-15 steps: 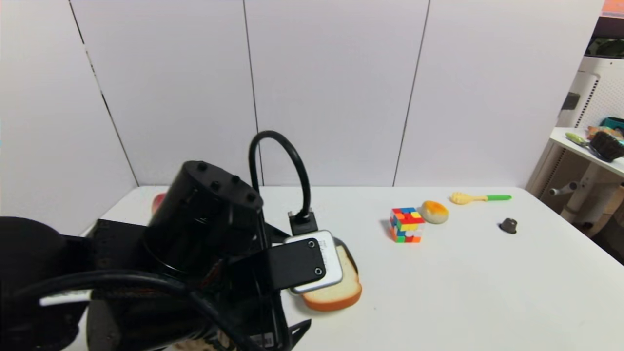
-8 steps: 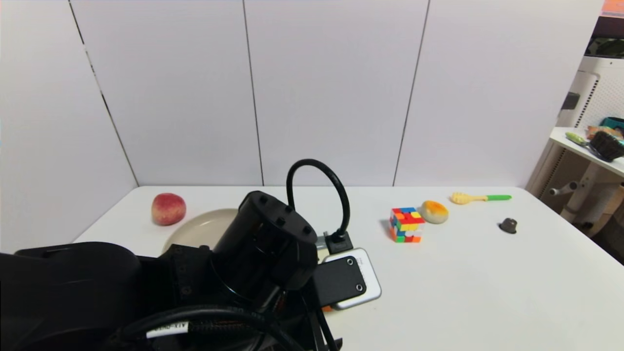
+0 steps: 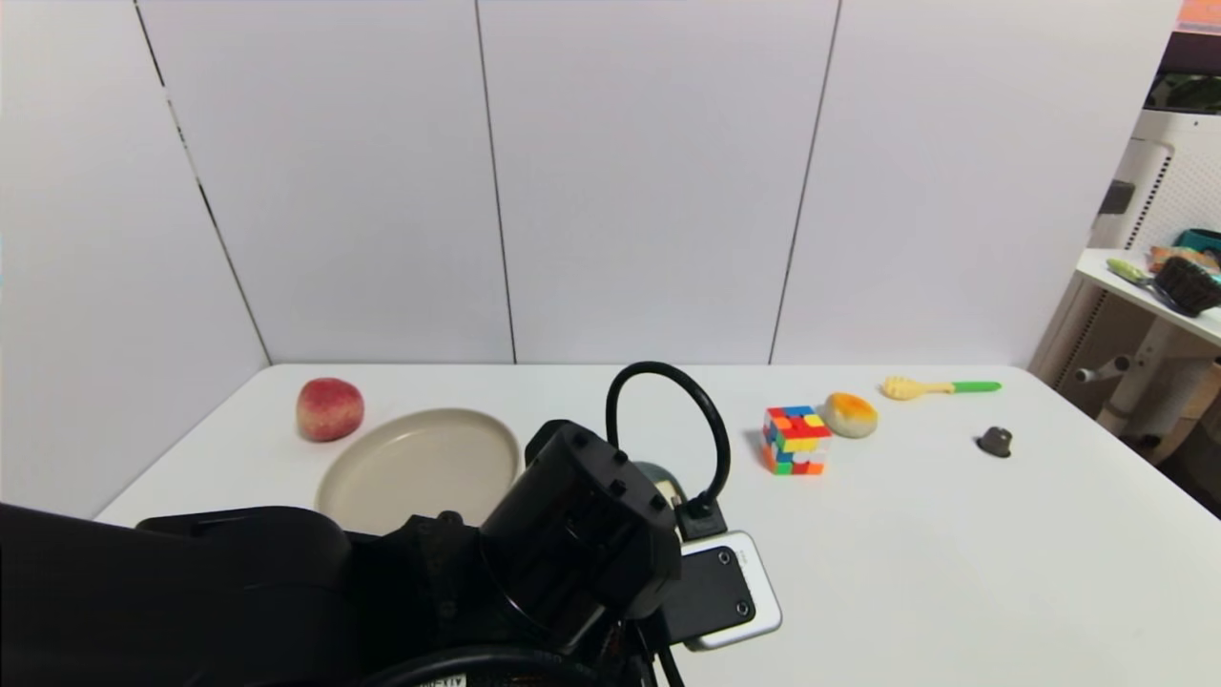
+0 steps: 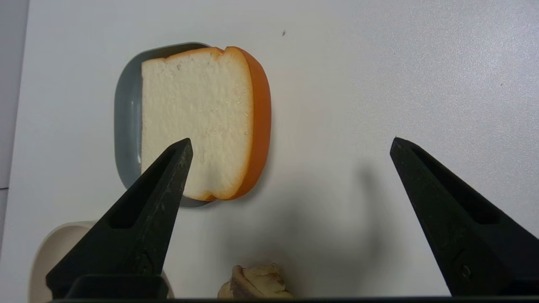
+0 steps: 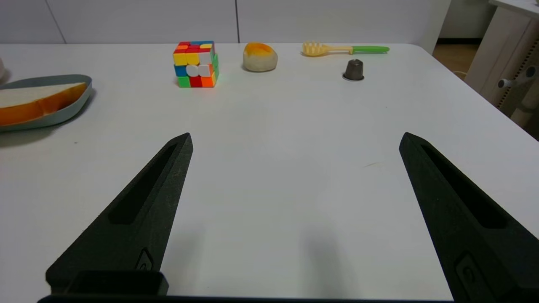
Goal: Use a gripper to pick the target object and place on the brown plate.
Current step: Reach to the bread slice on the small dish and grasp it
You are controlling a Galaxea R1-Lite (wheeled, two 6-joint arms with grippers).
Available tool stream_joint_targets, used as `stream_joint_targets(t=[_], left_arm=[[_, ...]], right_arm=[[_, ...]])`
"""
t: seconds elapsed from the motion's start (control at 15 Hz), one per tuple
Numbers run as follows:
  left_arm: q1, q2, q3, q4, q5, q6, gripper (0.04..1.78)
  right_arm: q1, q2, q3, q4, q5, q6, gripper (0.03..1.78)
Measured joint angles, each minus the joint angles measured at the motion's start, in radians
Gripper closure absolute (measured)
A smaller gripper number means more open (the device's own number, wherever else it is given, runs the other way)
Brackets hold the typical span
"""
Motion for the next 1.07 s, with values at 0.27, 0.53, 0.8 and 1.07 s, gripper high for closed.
stream_joint_targets(t=[0.27,0.53,0.8,1.07], left_arm=[[0.000,0.039,0.001,-0.003,0.035,-0.060,0.13],[0.000,0.096,-0.002,-0.074,0.126,-0.092,0.13],[0.001,0.145,-0.011,-0.130,0.191,-0.090,0.13],[0.002,0.168,-0.027,-0.131,0.240,-0.082,0.13]], right_arm=[[0.000,0.000,0.000,0.000,0.000,0.000,0.12],[0.000,0.000,0.000,0.000,0.000,0.000,0.12],[0.000,0.000,0.000,0.000,0.000,0.000,0.12],[0.000,0.000,0.000,0.001,0.000,0.000,0.12]])
